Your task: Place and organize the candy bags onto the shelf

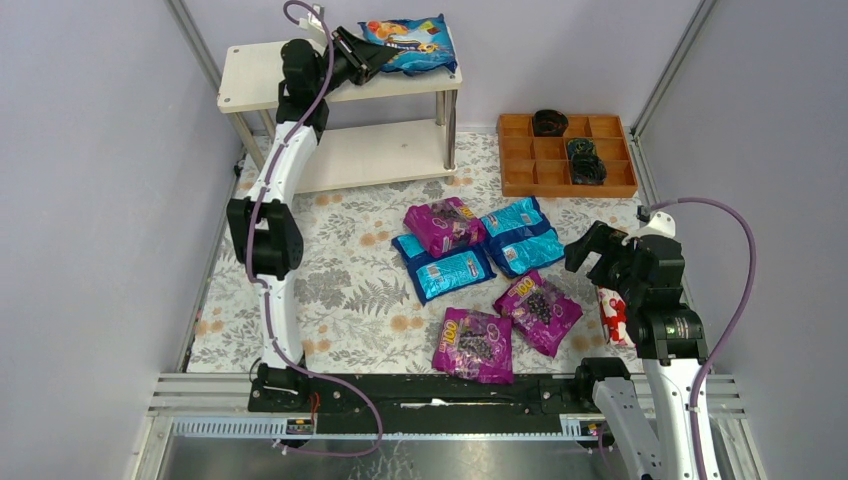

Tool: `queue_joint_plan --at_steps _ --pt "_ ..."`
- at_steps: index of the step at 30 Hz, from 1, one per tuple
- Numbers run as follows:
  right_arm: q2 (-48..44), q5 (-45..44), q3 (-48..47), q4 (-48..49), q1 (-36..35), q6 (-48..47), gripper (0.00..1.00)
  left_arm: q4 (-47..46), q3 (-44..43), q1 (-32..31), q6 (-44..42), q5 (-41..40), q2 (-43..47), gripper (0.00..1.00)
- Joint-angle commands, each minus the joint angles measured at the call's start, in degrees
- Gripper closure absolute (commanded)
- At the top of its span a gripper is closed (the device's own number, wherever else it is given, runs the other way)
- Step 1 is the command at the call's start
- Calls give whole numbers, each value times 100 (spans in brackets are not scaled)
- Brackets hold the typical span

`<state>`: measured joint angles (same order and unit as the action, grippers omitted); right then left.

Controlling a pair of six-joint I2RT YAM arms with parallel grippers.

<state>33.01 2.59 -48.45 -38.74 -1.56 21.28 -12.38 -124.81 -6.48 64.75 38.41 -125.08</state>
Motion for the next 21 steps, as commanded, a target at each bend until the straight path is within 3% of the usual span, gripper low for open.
queue_joint_plan --at_steps 1,2,3,5,8,14,16,21 --pt "12 57 -51 77 -41 -44 0 108 -232 48 -217 -89 -45 100" --pt "19 60 -51 77 -37 -45 0 100 -185 55 -213 -50 -13 100" --pt "22 65 -51 77 -37 -45 0 48 -117 71 -209 -9 50 93" --pt "29 73 -51 65 -37 -45 0 -77 90 113 -224 9 272 72" --pt "12 83 -51 69 -37 -43 0 56 122 138 -482 -27 607 49" --pt "38 162 -49 112 -37 -52 0 474 669 134 -1042 -246 1599 8" --pt "18 190 -43 116 -37 -61 0 797 1084 136 -1295 -582 2050 2" --pt "-59 315 -25 160 -37 -87 0 1228 2182 130 -1491 -1052 3089 1"
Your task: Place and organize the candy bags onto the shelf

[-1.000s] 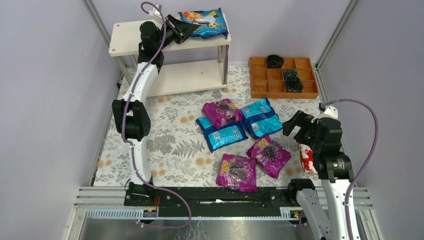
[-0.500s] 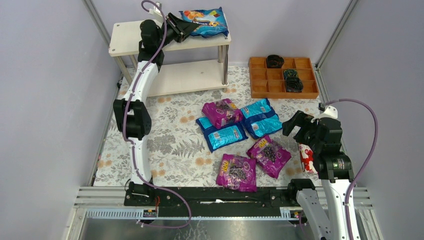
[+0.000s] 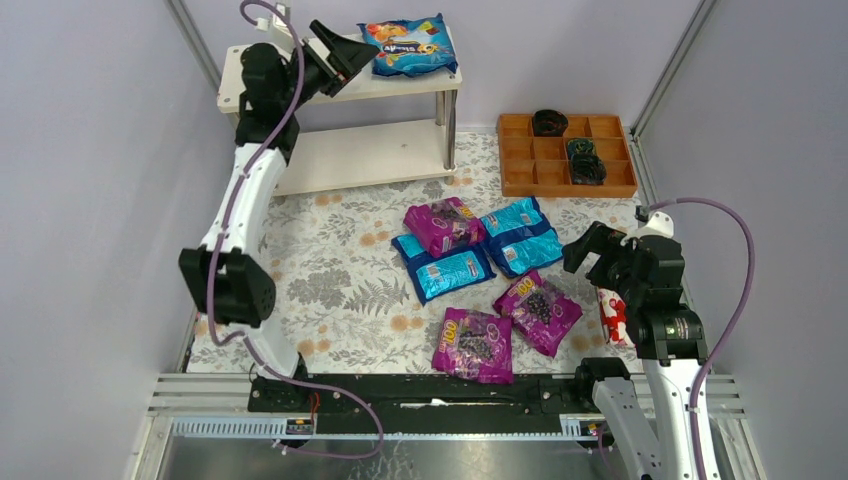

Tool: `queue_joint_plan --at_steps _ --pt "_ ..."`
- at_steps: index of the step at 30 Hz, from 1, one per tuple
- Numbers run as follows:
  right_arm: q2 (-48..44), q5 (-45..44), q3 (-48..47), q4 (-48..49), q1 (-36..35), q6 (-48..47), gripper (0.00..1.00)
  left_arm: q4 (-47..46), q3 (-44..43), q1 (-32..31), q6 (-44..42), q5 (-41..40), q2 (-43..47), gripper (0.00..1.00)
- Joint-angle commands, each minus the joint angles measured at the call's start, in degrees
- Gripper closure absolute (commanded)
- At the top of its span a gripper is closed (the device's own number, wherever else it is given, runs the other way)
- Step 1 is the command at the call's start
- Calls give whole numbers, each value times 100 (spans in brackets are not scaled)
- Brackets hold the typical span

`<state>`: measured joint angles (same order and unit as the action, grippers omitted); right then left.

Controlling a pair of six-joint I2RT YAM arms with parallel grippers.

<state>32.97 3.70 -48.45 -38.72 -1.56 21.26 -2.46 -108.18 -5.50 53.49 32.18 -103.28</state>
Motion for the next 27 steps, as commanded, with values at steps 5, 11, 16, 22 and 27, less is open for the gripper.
queue_joint_plan --at_steps 5,11,16,22,27 --pt "-28 410 -25 172 -37 -138 0 480 1784 -89 -762 -175 1745 1" --pt "-47 549 -7 206 -37 -148 0 955 3713 -648 -1342 -367 2666 1" --pt "57 620 -7 232 -37 -151 0 869 5119 -1131 -1146 -558 2876 1" --pt "51 651 0 221 -39 -170 0 -336 5819 -1149 -98 -138 2051 1" --pt "-37 595 -11 190 -37 -171 0 -2029 6006 -1129 1323 140 1100 1"
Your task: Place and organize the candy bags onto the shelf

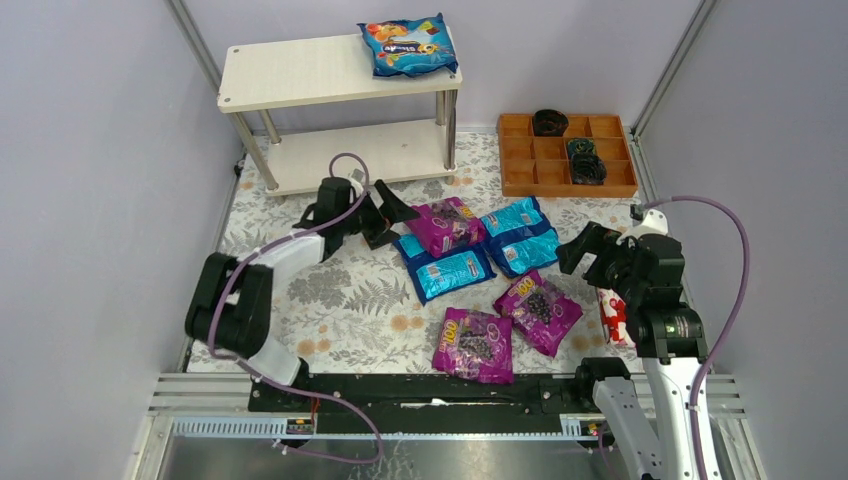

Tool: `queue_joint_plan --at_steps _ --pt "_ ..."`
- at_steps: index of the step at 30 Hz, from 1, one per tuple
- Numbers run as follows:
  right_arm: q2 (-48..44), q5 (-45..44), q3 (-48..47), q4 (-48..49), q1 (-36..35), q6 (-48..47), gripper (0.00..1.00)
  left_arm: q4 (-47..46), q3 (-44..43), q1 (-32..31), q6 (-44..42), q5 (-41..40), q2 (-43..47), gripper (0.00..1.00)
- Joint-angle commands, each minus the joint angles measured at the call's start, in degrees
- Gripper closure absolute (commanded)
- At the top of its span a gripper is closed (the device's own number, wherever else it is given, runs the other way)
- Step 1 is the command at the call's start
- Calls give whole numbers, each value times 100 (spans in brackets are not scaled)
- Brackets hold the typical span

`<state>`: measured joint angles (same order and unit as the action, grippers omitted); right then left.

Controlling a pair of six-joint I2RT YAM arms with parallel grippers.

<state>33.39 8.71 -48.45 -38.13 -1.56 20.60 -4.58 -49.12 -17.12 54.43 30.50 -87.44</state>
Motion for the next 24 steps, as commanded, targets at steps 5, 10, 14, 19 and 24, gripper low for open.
queue_joint_plan --at_steps 5,10,14,19,24 --pt "-100 52 -7 127 -37 -93 0 -1472 -256 9 1081 -190 -1038 1" --pt "-58 69 -7 134 -37 -97 0 -1510 -488 -8 1069 -325 -1425 10" --pt "-34 76 -7 132 -37 -95 0 -1673 -554 -10 1130 -327 -1678 16" --pt "-35 62 1 138 -37 -96 0 -1899 -709 -36 1175 -187 -1900 21" --pt "-19 61 -11 122 -37 -95 0 -1950 -695 16 1118 -266 -1803 44"
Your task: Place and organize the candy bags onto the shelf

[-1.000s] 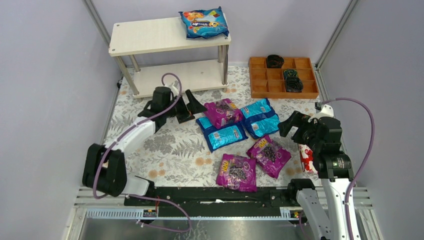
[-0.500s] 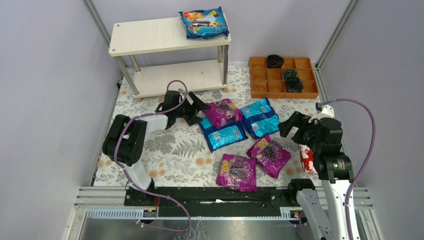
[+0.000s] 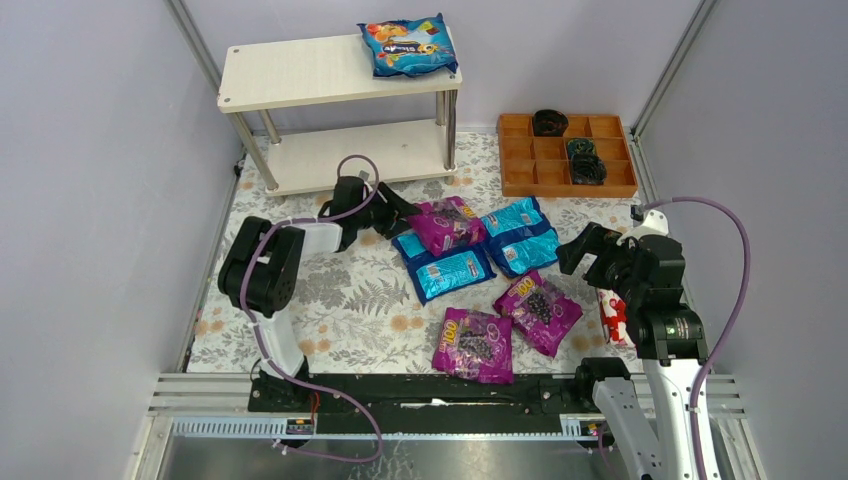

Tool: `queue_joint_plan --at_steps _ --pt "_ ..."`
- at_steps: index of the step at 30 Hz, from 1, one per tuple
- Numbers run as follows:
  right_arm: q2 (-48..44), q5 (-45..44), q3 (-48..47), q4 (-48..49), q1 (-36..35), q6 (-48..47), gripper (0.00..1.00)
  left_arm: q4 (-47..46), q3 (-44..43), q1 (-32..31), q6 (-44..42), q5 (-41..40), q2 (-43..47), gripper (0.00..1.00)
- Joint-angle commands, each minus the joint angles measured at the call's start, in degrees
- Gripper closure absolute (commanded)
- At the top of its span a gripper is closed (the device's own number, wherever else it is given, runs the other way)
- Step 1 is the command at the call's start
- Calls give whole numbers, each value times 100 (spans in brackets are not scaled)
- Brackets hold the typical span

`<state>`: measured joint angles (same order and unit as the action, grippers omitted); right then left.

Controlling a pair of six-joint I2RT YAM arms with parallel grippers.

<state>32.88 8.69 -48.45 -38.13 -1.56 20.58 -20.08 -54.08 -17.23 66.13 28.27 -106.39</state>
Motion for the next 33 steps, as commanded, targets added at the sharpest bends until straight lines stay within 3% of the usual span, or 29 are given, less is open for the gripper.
queue_joint_plan --at_steps 1,4,8,13,17,22,26,33 --pt "18 63 -8 122 -37 -92 0 -397 -187 58 -41 -45 121 50" --pt "7 50 -6 122 -38 -89 0 -697 30 193 241 111 186 70" --pt "13 60 -7 113 -37 -96 0 -984 469 451 432 201 446 81" --pt "6 91 -2 121 -37 -92 0 -598 1072 896 204 90 1324 89" --pt "5 138 1 143 -37 -97 0 466 1618 1242 -240 -517 2433 92" --pt "28 249 15 186 -37 -115 0 1539 2220 1420 -423 -1367 3799 91" --pt "59 323 19 212 -41 -115 0 1545 2937 1312 74 -1095 4333 88" --pt "95 387 28 219 -37 -124 0 3001 2384 -244 -396 -2171 4879 73"
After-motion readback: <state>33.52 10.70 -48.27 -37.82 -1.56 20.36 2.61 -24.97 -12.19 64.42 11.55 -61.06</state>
